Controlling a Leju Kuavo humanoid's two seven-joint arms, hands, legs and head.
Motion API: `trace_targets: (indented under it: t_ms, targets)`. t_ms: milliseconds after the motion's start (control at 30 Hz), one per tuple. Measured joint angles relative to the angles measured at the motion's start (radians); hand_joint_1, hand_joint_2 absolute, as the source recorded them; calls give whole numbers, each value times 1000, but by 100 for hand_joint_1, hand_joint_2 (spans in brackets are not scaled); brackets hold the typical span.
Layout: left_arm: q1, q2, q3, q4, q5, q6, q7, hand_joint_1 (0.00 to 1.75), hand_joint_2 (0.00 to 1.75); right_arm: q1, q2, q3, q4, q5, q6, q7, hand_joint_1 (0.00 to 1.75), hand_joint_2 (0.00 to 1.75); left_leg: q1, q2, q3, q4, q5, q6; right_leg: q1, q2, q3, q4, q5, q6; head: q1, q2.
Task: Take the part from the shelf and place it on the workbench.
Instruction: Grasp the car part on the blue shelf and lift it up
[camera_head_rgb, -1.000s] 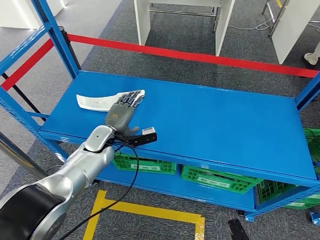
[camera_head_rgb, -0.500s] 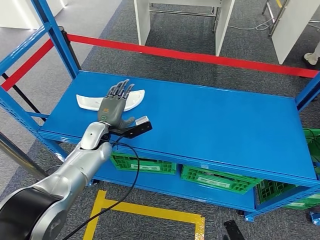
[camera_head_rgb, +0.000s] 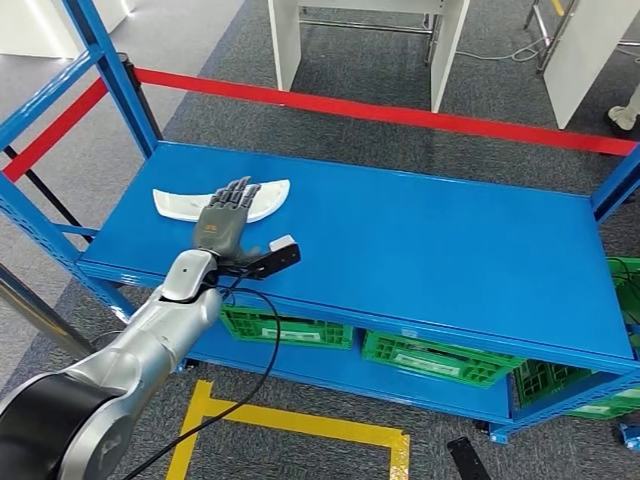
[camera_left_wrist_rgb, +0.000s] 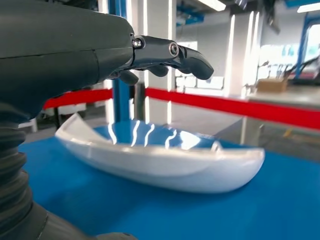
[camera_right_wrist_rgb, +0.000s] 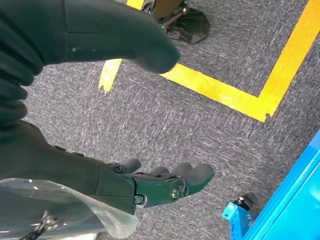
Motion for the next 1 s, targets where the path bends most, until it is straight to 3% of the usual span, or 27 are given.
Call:
trace_targets:
  t_ms: [167,333,367,500,1000]
  targets:
    - [-2,-1,-6,20,-16,-64,37,0,175,-1,0,0,0,4,8,6,0,175,0,0,0,0,0,0,0,0,0,0,0,0,0,0]
    - [-2,-4,-7,30,-16,-68,65,0,175,-1,3,0,0,10,11,7,0,175,0,0,0,0,0,0,0,0,0,0,0,0,0,0]
    - [-2,-5,-7,31,-16,-67,72,7,175,-1,3,0,0,11,11,8,0,175,0,0,0,0,0,0,0,0,0,0,0,0,0,0]
    - [-3,-6,-7,38,-4,-56,93,175,175,-1,8,0,0,14,12,8,0,175,0,0,0,0,0,0,0,0,0,0,0,0,0,0]
    - [-1,-12,2,49,30,-42,52,175,175,4,13,0,1,26,14,6,0,175,0,0,0,0,0,0,0,0,0,0,0,0,0,0]
